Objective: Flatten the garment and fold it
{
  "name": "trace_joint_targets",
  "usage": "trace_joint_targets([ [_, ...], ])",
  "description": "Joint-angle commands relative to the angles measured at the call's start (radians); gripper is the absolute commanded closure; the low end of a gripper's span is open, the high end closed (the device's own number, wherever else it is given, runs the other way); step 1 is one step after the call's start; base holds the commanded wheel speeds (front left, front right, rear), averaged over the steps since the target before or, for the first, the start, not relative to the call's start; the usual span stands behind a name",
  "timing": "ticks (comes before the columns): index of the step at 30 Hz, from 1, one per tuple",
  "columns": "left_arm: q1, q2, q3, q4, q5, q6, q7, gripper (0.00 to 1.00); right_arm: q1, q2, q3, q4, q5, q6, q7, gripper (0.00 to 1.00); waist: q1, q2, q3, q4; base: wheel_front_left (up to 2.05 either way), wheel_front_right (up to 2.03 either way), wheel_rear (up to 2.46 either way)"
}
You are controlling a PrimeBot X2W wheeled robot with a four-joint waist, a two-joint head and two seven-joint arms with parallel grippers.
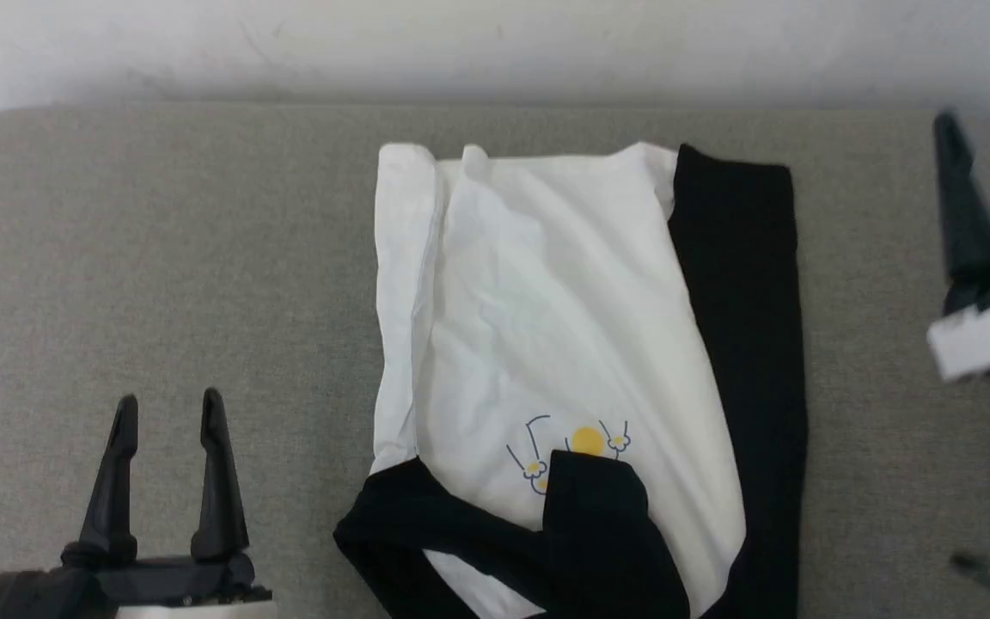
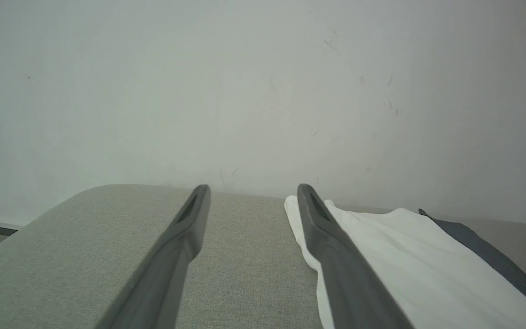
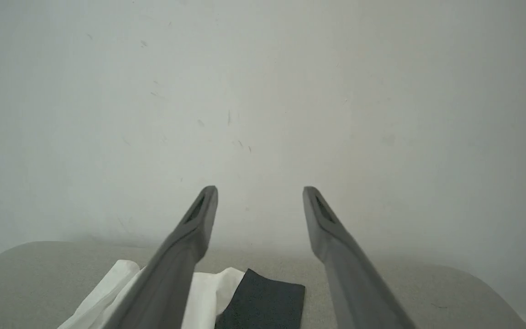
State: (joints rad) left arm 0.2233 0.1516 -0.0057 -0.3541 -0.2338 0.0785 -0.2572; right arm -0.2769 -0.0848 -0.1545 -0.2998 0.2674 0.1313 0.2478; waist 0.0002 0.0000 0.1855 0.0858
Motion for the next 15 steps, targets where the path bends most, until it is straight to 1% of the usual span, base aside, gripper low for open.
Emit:
trace_joint_targets([
  [1,-0.031,-0.004,0.009,-0.015,0.011,-0.014,-0.004,0.0,-0.088,-0.03,-0.002,0.003,-0.01,-0.001,0.061,0.0,-0.0002,0.0,0.114,0.029,0.0,0.0,0.0],
  [2,-0.044,-0.006,0.011,-0.022,0.013,-0.02,-0.004,0.0,-0.136,-0.043,-0.003,0.015,-0.011,-0.001,0.104,0.0,-0.0002,0.0,0.138,0.035,0.0,0.0,0.0],
  [3,-0.044,-0.006,0.011,-0.022,0.013,-0.02,-0.004,0.0,-0.136,-0.043,-0.003,0.015,-0.011,-0.001,0.104,0.0,-0.0002,0.0,0.138,0.035,0.0,0.0,0.0],
  [5,-0.071,-0.011,0.016,-0.035,0.015,-0.031,-0.004,0.0,-0.227,-0.051,-0.021,0.049,-0.012,-0.001,0.178,0.0,-0.0002,0.0,0.182,0.047,0.0,0.0,0.0],
  [7,-0.099,-0.014,0.016,-0.043,0.022,-0.044,-0.004,0.0,-0.305,-0.064,-0.035,0.1,-0.03,-0.001,0.255,0.0,-0.0002,0.0,0.219,0.06,0.0,0.0,0.0],
  [9,-0.125,-0.019,0.015,-0.049,0.024,-0.056,-0.004,0.0,-0.372,-0.064,-0.066,0.157,-0.058,-0.001,0.328,0.0,-0.0002,0.0,0.254,0.073,0.0,0.0,0.0],
  [12,-0.153,-0.03,0.013,-0.051,0.029,-0.07,-0.004,0.0,-0.446,-0.077,-0.085,0.242,-0.098,-0.001,0.424,0.0,-0.0002,0.0,0.29,0.094,0.0,0.0,0.0],
  [15,-0.167,-0.044,0.01,-0.045,0.026,-0.082,-0.004,0.0,-0.486,-0.093,-0.109,0.308,-0.148,-0.001,0.501,0.0,-0.0002,0.0,0.321,0.114,0.0,0.0,0.0],
])
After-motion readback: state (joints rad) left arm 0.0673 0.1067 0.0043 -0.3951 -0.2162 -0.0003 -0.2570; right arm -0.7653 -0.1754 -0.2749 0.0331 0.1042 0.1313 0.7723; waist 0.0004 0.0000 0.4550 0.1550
